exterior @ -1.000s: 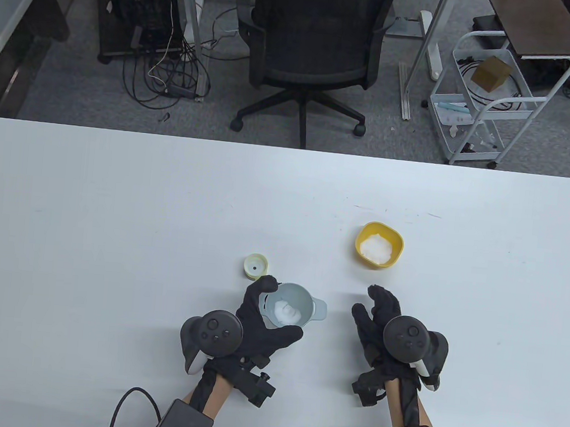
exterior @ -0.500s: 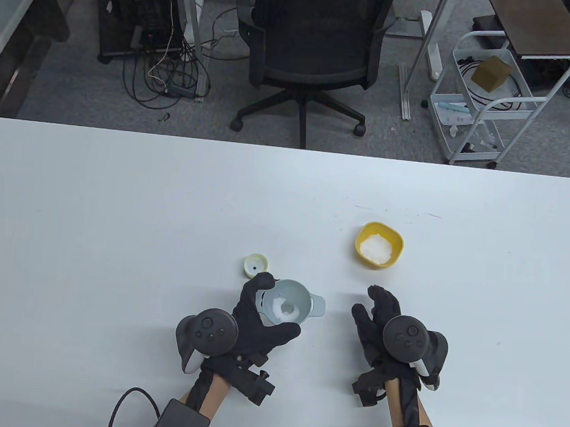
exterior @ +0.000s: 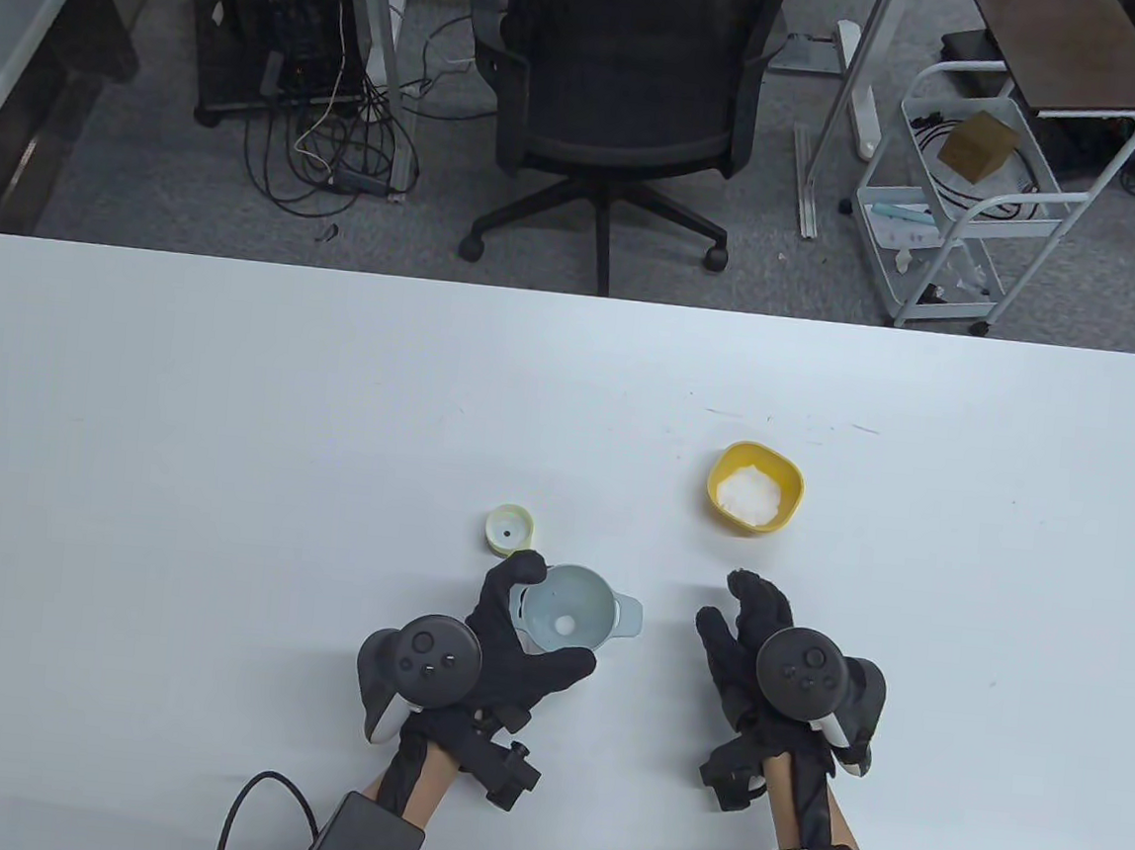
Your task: Unscrew the press dispenser and pour salt into it
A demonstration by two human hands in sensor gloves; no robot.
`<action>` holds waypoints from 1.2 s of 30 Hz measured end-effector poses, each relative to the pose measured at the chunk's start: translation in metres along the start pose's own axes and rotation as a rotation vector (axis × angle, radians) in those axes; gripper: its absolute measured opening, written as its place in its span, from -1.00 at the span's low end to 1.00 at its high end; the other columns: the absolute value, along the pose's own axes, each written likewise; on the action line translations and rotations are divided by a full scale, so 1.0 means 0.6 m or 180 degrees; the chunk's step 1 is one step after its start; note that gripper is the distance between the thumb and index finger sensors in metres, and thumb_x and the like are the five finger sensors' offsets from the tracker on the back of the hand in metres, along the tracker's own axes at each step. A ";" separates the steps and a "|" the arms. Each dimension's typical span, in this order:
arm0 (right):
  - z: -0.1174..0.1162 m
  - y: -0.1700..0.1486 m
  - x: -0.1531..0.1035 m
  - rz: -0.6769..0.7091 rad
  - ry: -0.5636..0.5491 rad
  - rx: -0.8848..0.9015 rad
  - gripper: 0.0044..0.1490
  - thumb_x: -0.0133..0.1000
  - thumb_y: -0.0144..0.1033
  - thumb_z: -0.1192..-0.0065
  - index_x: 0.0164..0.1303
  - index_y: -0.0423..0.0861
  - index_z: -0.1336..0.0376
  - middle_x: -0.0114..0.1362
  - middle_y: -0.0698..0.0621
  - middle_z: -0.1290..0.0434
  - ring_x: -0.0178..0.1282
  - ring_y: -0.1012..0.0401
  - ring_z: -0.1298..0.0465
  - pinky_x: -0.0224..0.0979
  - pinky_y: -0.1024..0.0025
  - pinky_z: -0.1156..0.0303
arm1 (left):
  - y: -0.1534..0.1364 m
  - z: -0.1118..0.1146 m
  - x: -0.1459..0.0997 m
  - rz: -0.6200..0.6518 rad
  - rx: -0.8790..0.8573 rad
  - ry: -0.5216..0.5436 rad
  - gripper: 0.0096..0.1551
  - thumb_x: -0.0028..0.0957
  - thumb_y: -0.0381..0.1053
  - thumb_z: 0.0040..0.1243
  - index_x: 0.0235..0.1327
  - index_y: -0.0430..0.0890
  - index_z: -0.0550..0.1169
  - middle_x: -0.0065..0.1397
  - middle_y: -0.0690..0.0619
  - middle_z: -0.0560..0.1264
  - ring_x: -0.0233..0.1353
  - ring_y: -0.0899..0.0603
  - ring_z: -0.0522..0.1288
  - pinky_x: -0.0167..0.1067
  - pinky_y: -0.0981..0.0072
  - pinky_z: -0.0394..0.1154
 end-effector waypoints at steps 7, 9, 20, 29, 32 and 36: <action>0.002 0.000 0.000 0.0006 -0.0018 0.0019 -0.17 0.43 -0.25 -0.02 0.65 -0.59 0.00 0.58 -0.66 -0.11 0.36 -0.46 -0.38 0.31 -0.48 -0.29 | 0.011 -0.020 0.003 0.0024 -0.0217 0.0126 0.47 -0.12 0.58 0.28 0.74 -0.13 -0.15 0.69 -0.23 0.31 0.60 -0.36 0.41 0.26 -0.66 0.31; 0.002 0.000 0.000 0.0008 -0.0023 0.0019 -0.17 0.43 -0.25 -0.02 0.65 -0.59 0.00 0.58 -0.66 -0.11 0.36 -0.46 -0.38 0.30 -0.48 -0.29 | 0.016 -0.029 0.002 0.0055 -0.0286 0.0175 0.47 -0.12 0.58 0.28 0.74 -0.12 -0.15 0.70 -0.23 0.31 0.60 -0.37 0.41 0.26 -0.66 0.31; 0.000 0.001 0.000 0.0033 -0.0016 0.0004 -0.17 0.43 -0.25 -0.02 0.65 -0.59 0.00 0.58 -0.66 -0.11 0.36 -0.46 -0.38 0.31 -0.48 -0.29 | 0.013 -0.110 -0.005 0.0038 -0.0723 0.0566 0.47 -0.11 0.58 0.27 0.75 -0.13 -0.14 0.70 -0.23 0.32 0.59 -0.38 0.42 0.28 -0.65 0.31; 0.000 0.000 0.000 0.0032 -0.0023 0.0017 -0.17 0.43 -0.25 -0.02 0.65 -0.59 0.00 0.58 -0.67 -0.11 0.36 -0.46 -0.38 0.31 -0.48 -0.29 | -0.047 -0.191 -0.014 -0.0342 -0.0851 0.0938 0.46 -0.12 0.53 0.34 0.77 -0.18 -0.06 0.64 -0.37 0.36 0.47 -0.34 0.53 0.29 -0.55 0.39; -0.001 0.001 0.000 0.0045 -0.0013 0.0029 -0.17 0.43 -0.25 -0.02 0.65 -0.59 0.00 0.58 -0.67 -0.11 0.36 -0.46 -0.38 0.31 -0.48 -0.29 | -0.079 -0.224 -0.026 -0.0561 -0.0766 0.1144 0.45 -0.12 0.51 0.38 0.76 -0.20 -0.03 0.62 -0.45 0.34 0.40 -0.34 0.56 0.29 -0.46 0.44; -0.003 0.002 0.001 0.0061 -0.0002 0.0038 -0.16 0.44 -0.25 -0.02 0.65 -0.60 0.00 0.58 -0.67 -0.11 0.36 -0.45 -0.38 0.31 -0.48 -0.29 | -0.116 -0.264 -0.047 -0.0892 -0.0505 0.1357 0.44 -0.13 0.50 0.39 0.76 -0.22 0.02 0.59 -0.50 0.30 0.36 -0.35 0.59 0.26 -0.43 0.47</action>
Point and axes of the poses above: the tracker on the back of each hand, its own y axis roughly to the thumb side, its own x axis roughly from the wrist to the fingertips, z = x × y, the point moved 5 cm from there along x, roughly from the wrist to the fingertips
